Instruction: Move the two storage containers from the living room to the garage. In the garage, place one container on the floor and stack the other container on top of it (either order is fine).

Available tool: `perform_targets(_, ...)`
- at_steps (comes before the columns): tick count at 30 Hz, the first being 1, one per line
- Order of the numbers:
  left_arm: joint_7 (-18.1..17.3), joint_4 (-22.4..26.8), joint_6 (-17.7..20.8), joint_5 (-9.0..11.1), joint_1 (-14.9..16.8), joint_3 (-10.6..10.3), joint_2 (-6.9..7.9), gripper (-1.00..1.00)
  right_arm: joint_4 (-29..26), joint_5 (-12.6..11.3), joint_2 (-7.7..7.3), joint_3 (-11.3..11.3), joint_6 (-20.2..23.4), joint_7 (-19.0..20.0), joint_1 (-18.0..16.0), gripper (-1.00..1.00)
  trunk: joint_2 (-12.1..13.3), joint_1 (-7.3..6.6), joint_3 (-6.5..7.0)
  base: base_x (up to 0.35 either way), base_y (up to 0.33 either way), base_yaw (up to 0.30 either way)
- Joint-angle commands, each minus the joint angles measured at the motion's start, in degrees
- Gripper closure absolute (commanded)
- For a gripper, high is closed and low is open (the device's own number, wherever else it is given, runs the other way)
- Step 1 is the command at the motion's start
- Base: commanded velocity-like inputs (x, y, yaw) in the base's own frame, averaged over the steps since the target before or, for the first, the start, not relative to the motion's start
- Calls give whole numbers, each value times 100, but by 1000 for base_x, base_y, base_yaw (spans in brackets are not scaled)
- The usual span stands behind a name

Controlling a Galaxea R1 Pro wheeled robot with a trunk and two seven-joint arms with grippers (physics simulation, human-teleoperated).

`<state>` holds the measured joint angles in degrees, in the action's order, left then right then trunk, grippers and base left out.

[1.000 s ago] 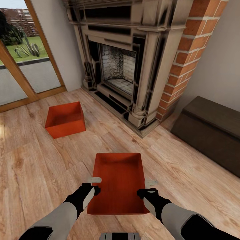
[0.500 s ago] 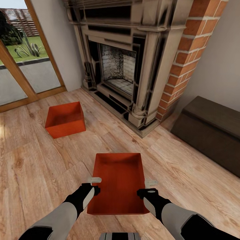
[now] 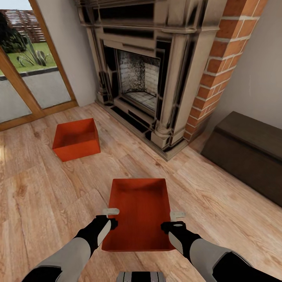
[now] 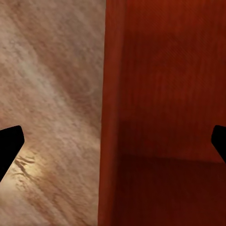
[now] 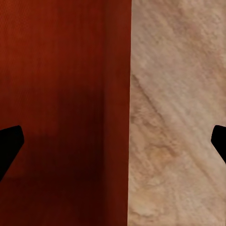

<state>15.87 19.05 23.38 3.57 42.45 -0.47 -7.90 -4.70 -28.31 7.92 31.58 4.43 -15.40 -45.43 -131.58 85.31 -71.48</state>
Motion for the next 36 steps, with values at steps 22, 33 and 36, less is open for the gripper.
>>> perform_targets(22, 30, 11, 26, 38, 0, -14, -1, -100, -13, -26, -1, 50, 68, -30, -1, -100, -444, 241, -202, 0, 0, 0)
perform_targets(33, 38, 11, 27, 38, 0, -12, -1, -100, -63, -24, -70, 58, 292, -24, -1, -100, -524, 285, -238, 0, 0, 0)
perform_targets(36, 39, 11, 21, 38, 0, -14, -1, -100, -184, -22, -109, 58, 440, -24, -1, -100, -524, 285, -238, 0, 0, 0)
